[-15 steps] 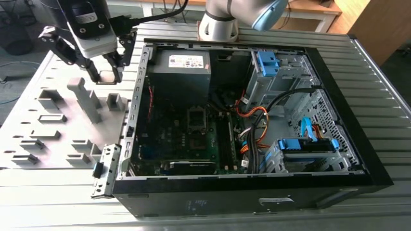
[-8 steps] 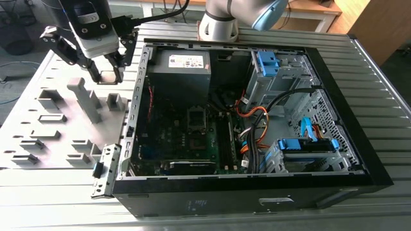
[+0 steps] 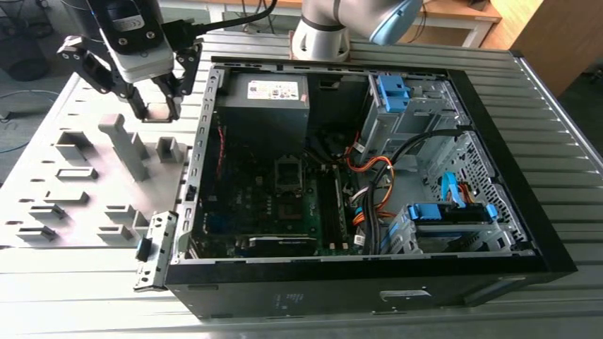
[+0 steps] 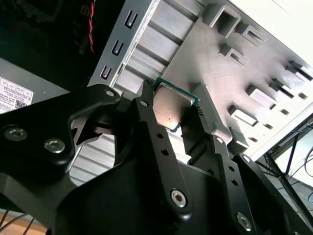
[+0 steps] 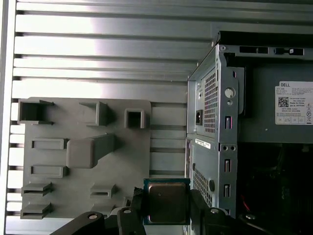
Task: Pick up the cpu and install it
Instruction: 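Pick up the cpu and move it towards the insertion slot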
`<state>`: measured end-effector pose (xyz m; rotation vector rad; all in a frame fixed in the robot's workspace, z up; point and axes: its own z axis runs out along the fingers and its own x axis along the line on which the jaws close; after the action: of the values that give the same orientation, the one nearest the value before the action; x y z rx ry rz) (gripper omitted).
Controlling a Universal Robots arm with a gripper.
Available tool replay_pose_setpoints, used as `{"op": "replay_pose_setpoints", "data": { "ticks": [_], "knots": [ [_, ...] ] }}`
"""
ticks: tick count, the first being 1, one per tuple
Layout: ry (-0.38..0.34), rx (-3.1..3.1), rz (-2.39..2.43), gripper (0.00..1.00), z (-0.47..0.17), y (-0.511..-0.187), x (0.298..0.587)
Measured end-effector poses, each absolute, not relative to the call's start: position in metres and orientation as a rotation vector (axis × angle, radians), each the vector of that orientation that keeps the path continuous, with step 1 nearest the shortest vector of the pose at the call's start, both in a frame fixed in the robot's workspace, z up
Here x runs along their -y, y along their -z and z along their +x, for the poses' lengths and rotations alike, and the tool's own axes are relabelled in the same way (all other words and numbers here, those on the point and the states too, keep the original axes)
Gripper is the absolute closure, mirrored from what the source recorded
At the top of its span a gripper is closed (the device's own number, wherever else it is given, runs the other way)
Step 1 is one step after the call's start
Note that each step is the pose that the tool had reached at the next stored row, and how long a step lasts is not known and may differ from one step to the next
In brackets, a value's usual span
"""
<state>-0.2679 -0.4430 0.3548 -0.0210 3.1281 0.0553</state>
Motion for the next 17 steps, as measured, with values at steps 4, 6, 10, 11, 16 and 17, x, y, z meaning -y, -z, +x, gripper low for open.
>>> {"op": "replay_pose_setpoints", "data": {
  "ticks": [4, 6, 10, 11, 16, 17],
  "knots": [
    [-0.055, -3.128, -0.021, 0.53, -0.266, -0.355, 0.443],
    [-0.055, -3.128, -0.021, 0.53, -0.264, -0.355, 0.443],
    [-0.055, -3.128, -0.021, 0.53, -0.258, -0.355, 0.443],
    [-0.055, -3.128, -0.021, 0.53, -0.257, -0.355, 0.443],
    [-0.055, -3.128, -0.021, 0.53, -0.247, -0.355, 0.443],
    [-0.055, -3.128, -0.021, 0.53, -0.245, -0.355, 0.443]
  ]
}}
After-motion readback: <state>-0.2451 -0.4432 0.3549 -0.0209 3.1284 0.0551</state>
